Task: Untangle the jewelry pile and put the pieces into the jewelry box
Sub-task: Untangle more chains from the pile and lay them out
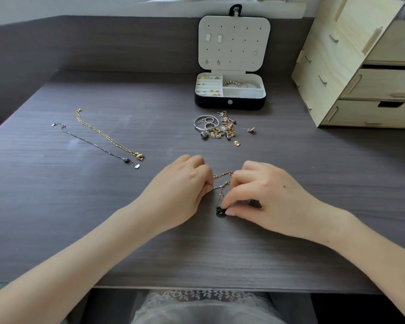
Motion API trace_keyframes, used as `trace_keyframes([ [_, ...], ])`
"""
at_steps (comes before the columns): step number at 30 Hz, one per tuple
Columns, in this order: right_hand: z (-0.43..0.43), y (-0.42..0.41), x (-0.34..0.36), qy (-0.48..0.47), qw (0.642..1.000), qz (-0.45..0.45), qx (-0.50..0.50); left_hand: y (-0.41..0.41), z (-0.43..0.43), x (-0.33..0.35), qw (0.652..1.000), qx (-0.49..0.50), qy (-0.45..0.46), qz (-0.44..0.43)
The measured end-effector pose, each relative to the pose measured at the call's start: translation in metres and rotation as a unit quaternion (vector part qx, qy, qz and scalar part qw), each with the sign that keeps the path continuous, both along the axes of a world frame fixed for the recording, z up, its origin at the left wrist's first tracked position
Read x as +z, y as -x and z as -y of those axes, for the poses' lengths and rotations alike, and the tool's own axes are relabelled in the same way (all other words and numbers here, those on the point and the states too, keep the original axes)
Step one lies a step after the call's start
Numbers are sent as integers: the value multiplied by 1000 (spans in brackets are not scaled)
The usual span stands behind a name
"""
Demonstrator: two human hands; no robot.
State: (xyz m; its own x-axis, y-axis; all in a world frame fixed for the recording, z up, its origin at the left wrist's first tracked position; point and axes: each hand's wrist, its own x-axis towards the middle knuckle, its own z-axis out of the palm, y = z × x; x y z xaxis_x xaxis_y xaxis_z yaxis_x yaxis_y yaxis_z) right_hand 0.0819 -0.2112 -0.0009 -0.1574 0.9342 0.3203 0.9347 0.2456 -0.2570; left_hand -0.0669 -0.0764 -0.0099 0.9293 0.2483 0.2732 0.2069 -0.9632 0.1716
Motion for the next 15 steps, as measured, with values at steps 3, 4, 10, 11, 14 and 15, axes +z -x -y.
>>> trace_keyframes([
  [3, 5, 2, -3, -26, 999, 27, -3, -2, 2, -3, 1000, -2, -31, 6],
  [4, 7, 2, -4, -29, 999, 35, -5, -1, 2, -2, 999, -1, -35, 5],
  [10, 7, 7, -9, -44, 997, 59, -31, 7, 3, 1, 998, 10, 50, 48],
  [11, 6, 8, -8, -47, 997, 51, -36, 8, 4, 2, 996, 8, 68, 55],
  [14, 2, 9, 0, -60, 995, -22, -78, 11, 7, 5, 992, 5, 106, 62],
  [15, 0, 9, 4, -66, 992, -44, -98, 12, 7, 3, 992, 0, 110, 64],
])
